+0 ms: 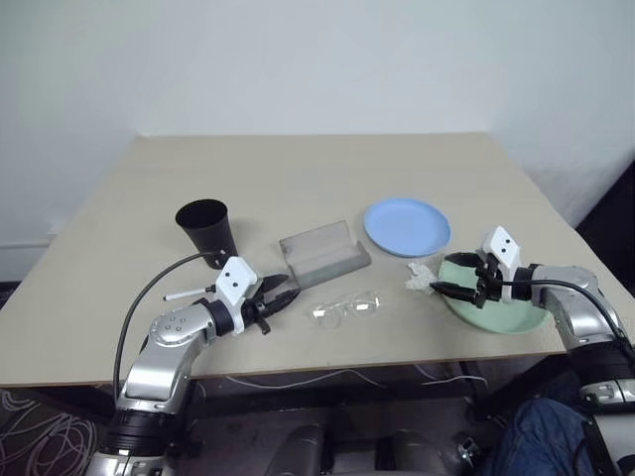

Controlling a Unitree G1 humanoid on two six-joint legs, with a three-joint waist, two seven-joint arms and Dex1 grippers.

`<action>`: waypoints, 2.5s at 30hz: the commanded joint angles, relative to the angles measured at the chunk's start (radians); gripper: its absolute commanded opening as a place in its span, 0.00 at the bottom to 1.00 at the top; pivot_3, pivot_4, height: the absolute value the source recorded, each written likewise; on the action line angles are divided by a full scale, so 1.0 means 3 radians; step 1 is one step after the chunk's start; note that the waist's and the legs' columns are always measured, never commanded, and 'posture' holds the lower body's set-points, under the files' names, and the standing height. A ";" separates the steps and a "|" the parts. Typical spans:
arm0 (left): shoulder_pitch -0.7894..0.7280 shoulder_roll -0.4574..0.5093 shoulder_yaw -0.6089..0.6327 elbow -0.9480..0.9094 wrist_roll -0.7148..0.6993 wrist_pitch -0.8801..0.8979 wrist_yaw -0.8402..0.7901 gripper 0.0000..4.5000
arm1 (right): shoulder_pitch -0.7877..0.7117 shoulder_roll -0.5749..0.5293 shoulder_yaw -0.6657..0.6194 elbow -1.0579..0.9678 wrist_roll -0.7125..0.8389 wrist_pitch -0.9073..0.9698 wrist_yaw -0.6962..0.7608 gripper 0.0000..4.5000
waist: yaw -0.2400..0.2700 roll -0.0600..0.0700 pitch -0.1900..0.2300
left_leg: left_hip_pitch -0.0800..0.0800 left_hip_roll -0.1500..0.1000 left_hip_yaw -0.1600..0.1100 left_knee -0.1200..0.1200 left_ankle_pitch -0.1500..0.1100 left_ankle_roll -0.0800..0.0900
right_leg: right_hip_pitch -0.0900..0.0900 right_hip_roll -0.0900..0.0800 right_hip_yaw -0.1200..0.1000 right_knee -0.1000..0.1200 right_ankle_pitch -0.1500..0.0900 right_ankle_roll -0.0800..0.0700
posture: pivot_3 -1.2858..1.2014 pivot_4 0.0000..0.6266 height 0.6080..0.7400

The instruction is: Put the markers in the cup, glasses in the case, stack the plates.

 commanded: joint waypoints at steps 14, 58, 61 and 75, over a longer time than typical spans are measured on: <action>-0.0121 0.0078 -0.0018 0.0014 -0.0109 -0.0069 -0.0236 0.40 | 0.0377 0.0004 -0.0382 -0.1192 0.0244 0.1049 -0.0705 0.90 | 0.0001 0.0004 0.0001 | -0.0001 0.0000 0.0001 -0.0002 0.0000 0.0000 | 0.0000 -0.0006 -0.0008 -0.0010 0.0003 0.0005 | 0.52 0.00 0.86; -0.0288 -0.0053 -0.0254 -0.0167 -0.0284 0.0147 -0.0236 0.39 | -0.0025 0.0065 0.0552 -0.1271 -0.0569 0.2490 -0.2070 0.02 | -0.0007 0.0006 0.0002 | 0.0001 -0.0001 0.0008 0.0008 -0.0013 0.0020 | 0.0020 -0.0016 -0.0020 -0.0034 0.0015 0.0026 | 0.52 0.00 0.86; -0.0293 -0.0058 -0.0259 -0.0168 -0.0281 0.0144 -0.0227 0.39 | -0.0106 0.0085 0.0569 -0.1115 -0.0660 0.2430 -0.2126 0.01 | -0.0004 0.0007 0.0002 | -0.0002 -0.0001 0.0009 0.0004 -0.0013 0.0020 | 0.0025 -0.0016 -0.0020 -0.0033 0.0015 0.0026 | 0.52 0.00 0.86; -0.0363 -0.0072 -0.0280 -0.0087 -0.0251 0.0104 -0.0226 0.39 | -0.0896 0.0174 0.0564 0.0272 -0.1062 0.0905 -0.2322 0.01 | -0.0051 0.0095 0.0036 | -0.0057 0.0066 0.0045 0.0094 -0.0055 -0.0016 | -0.0006 -0.0072 -0.0115 0.0012 0.0032 0.0035 | 0.52 0.00 0.86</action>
